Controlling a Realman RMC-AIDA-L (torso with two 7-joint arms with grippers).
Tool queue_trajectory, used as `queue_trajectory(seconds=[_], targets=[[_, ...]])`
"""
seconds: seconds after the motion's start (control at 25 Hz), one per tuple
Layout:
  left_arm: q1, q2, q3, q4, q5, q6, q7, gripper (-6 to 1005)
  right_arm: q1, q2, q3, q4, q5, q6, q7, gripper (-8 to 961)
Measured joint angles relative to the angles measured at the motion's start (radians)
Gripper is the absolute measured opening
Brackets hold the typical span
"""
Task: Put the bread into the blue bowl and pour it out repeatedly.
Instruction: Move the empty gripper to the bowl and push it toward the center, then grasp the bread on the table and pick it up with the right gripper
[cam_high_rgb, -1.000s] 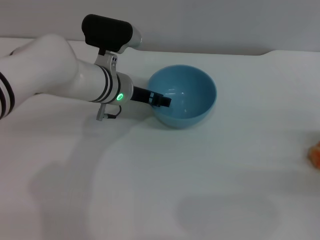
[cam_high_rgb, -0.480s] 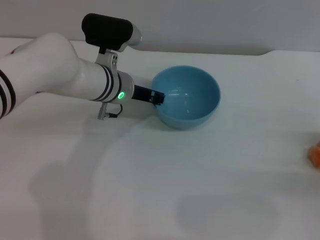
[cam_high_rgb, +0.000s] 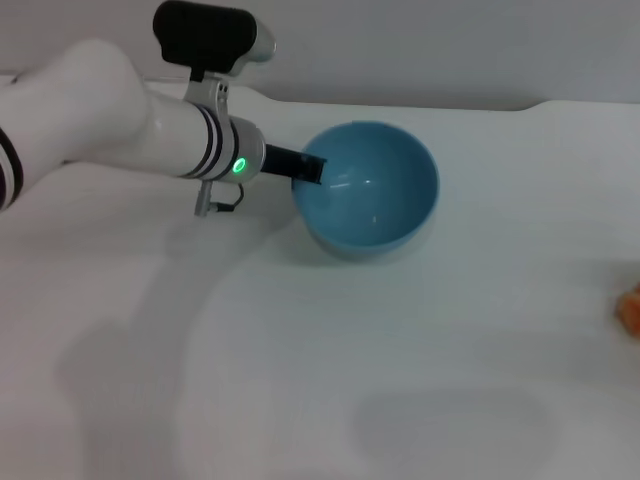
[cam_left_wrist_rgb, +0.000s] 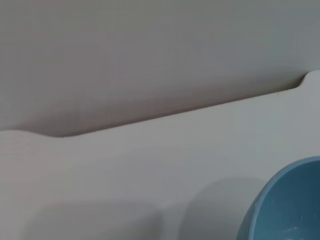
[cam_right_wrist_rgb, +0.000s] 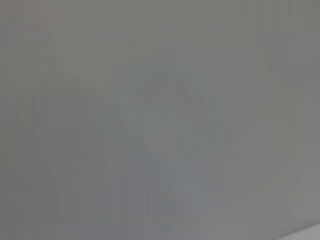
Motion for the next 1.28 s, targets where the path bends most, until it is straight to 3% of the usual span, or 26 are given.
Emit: queue_trajectory(seconds=[0.2,0.44,0.64,0.76,0.96,1.28], targets=[[-0.053,0.005,-0.001,0.005,0.053,0.053,-0.045,-1,0.006,0.000,-0.028,-0.201,-0.242,0.062,0.348,761],[-0.140,0.005,-0.001,0.036,0.333,0.147,-0.242,-1,0.029,0.001,-0.085,-0.545,-0.649,0.060,0.911,760],[-0.138,0.001,-0.057,0.103,0.434,0.213,-0.277,-1,0.042,0.002,-0.119,-0.794,-0.888,-0.015,1.207,761],[-0.137,-0.001,-0.081,0.109,0.452,0.224,-0.278,-2,0.077,-0.001,-0.121,-0.992,-1.109,-0.136,1.440,761],[-0.136,-0.001,-0.083,0.109,0.456,0.217,-0.278,-2,0.106,-0.004,-0.112,-1.061,-1.260,-0.247,1.530,761],[-0.128,-0.003,-0.079,0.111,0.457,0.208,-0.278,-2,0.067,0.001,-0.095,-1.032,-1.302,-0.252,1.535,761]])
